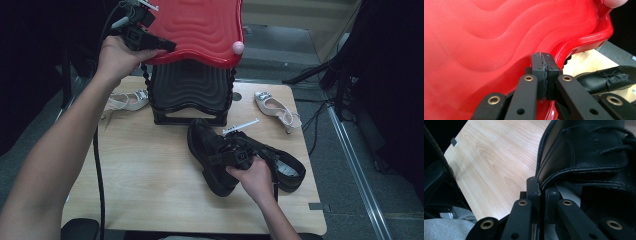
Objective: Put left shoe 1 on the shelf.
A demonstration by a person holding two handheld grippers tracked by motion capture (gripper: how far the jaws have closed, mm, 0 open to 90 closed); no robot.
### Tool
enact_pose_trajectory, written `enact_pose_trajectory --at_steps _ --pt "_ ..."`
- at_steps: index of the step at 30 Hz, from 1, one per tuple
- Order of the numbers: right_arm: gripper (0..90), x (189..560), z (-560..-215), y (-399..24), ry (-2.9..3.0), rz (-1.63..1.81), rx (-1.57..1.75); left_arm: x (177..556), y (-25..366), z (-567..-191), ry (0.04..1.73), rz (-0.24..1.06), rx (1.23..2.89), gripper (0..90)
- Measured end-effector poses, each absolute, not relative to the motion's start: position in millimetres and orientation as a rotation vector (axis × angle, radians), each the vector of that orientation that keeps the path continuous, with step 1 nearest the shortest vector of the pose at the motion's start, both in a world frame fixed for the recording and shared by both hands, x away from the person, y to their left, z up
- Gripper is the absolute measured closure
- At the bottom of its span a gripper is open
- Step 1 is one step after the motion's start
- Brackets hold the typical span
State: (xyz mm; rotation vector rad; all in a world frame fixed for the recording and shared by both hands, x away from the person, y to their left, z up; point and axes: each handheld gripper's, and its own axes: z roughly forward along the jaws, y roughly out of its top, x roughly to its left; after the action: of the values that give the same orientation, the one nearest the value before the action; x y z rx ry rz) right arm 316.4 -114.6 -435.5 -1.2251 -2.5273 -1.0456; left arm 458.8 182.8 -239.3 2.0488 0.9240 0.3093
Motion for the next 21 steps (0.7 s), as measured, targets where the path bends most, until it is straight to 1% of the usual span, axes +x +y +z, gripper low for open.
enact_pose_trajectory --at_steps 9,14,21 --pt "87.1 312.7 -407.6 -116.7 -2.492 -1.12 -1.149 458.6 185.7 -240.0 0.933 0.294 2.043 90.0" --pt "87.1 304.2 -385.0 -114.5 -2.493 -1.164 -1.094 458.4 185.5 -239.8 0.937 0.293 2.045 90.0" --pt "87.1 311.3 -359.7 -107.3 -2.515 -1.243 -1.056 458.2 185.0 -239.0 0.947 0.291 2.051 90.0"
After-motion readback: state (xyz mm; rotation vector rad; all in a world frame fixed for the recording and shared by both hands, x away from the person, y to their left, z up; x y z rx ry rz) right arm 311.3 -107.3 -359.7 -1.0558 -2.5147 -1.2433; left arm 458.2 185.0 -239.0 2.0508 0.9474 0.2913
